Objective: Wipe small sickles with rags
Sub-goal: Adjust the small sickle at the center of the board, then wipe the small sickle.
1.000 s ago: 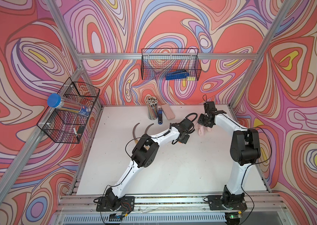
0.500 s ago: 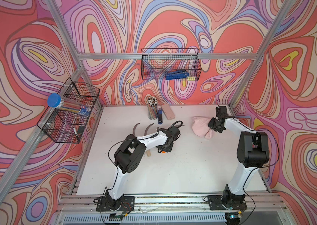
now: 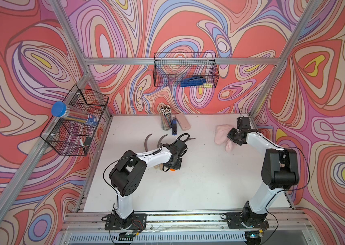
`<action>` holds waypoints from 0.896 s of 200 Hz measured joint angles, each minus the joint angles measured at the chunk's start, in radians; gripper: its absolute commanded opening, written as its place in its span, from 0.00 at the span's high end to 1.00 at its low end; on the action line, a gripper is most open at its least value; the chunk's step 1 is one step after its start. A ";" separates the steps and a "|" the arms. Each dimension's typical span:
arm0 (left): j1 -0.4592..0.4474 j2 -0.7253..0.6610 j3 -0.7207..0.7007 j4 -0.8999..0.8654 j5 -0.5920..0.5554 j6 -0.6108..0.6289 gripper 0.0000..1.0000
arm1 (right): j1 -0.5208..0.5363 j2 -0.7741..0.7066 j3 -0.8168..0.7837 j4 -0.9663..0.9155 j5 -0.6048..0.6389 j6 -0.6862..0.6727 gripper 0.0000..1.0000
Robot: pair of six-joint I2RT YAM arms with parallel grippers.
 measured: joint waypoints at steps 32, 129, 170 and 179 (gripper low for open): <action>-0.130 0.008 0.045 -0.041 -0.122 0.037 1.00 | 0.102 -0.006 0.067 0.016 -0.036 -0.055 1.00; -0.249 0.077 0.084 -0.144 -0.411 0.081 1.00 | 0.222 -0.011 0.216 0.000 -0.132 -0.166 1.00; -0.249 0.077 0.083 -0.142 -0.419 0.082 1.00 | 0.349 0.128 0.284 0.013 -0.294 -0.153 1.00; -0.249 0.077 0.083 -0.142 -0.419 0.082 1.00 | 0.348 0.160 0.278 0.017 -0.339 -0.139 1.00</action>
